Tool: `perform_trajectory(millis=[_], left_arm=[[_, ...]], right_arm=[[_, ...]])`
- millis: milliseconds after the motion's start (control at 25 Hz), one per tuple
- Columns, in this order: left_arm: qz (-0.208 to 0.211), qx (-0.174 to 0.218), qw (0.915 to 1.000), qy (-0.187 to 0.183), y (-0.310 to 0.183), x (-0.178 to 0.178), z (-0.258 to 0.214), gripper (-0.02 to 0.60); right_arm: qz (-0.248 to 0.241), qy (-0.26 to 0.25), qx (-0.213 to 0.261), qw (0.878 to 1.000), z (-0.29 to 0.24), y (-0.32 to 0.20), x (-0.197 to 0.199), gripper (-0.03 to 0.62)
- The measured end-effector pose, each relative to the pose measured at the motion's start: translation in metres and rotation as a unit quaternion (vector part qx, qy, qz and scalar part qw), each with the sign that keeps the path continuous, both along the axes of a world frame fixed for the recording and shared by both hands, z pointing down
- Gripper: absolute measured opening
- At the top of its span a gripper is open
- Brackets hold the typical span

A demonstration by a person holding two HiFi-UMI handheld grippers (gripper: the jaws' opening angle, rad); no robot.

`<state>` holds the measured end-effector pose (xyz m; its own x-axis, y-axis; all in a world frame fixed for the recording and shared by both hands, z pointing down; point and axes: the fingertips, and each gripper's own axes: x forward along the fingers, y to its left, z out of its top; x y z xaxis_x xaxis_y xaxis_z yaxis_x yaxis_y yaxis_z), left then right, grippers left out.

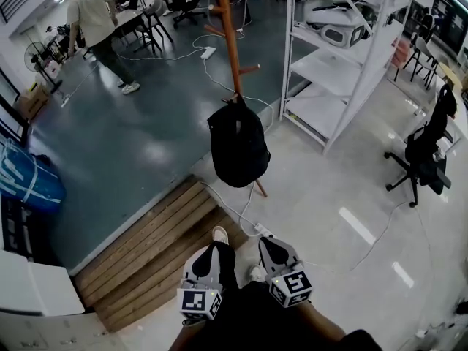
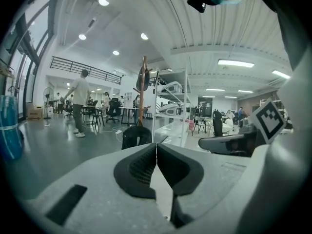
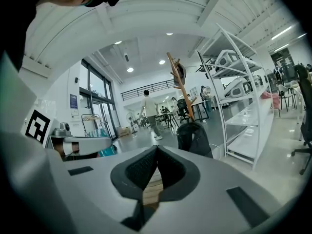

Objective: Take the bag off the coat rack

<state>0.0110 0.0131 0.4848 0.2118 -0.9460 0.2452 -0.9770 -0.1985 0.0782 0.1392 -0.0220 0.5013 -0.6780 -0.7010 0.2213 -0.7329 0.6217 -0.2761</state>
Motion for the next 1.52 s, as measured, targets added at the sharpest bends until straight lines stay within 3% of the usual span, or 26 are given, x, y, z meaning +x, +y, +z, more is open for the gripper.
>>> perform_trajectory(millis=[440, 800, 1520], left_arm=[[0.012, 0.004, 0.9999, 0.002, -0.072, -0.02, 0.002, 0.018], [0.018, 0.013, 0.9997, 0.006, -0.154, -0.06, 0.011, 0.018], [0.092, -0.018, 0.9956, 0.001, -0.34, -0.1, 0.058, 0.02]], right_arm=[[0.014, 0.001, 0.001, 1.0, 0.0, -0.065, -0.02, 0.012], [0.03, 0.01, 0.005, 0.999, 0.005, -0.14, -0.043, 0.012], [0.067, 0.043, -0.015, 0.997, 0.041, -0.307, -0.088, 0.014]])
